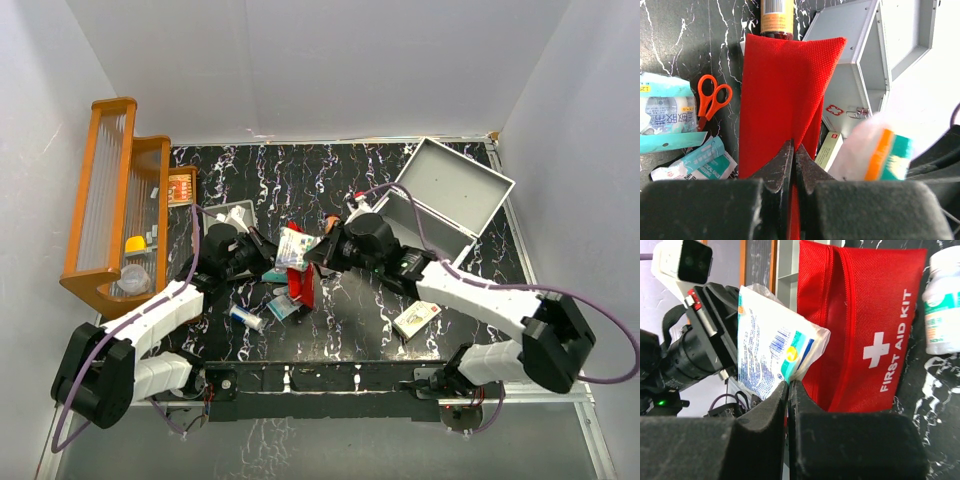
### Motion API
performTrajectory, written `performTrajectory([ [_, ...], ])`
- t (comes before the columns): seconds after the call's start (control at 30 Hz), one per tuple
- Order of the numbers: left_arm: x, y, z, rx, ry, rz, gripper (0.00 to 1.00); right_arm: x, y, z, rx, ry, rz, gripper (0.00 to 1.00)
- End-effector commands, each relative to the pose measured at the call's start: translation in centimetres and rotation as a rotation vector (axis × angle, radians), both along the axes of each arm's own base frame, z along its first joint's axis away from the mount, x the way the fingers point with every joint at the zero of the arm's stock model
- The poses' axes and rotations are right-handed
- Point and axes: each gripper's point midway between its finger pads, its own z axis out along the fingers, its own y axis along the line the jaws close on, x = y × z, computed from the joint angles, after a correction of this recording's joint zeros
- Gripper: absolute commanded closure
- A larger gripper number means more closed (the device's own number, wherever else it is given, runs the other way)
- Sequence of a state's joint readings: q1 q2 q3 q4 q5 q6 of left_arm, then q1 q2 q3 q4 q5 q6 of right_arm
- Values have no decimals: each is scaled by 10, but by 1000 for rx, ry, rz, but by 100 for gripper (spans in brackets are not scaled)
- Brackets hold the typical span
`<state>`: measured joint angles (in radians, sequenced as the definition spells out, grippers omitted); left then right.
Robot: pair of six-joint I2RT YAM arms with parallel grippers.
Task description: Organize the medicine kit
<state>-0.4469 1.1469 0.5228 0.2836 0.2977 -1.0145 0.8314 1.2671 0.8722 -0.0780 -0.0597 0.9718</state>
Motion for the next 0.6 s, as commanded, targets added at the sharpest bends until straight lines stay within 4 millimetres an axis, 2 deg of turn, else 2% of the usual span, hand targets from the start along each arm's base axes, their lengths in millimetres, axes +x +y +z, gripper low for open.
performTrajectory([
  [0.0,0,-4,13,-29,-39,-22,100,14,31,34,154,-30,9,99],
  [0.23,-2,-4,12,-16,-42,-41,100,27,34,1,114,8,-47,96],
  [0.43,-3,-7,14,-26,-55,-61,100,36,32,-21,22,20,-68,86],
  [0.57,-3,-8,14,-28,-57,-66,100,41,26,-37,-43,50,-107,85],
])
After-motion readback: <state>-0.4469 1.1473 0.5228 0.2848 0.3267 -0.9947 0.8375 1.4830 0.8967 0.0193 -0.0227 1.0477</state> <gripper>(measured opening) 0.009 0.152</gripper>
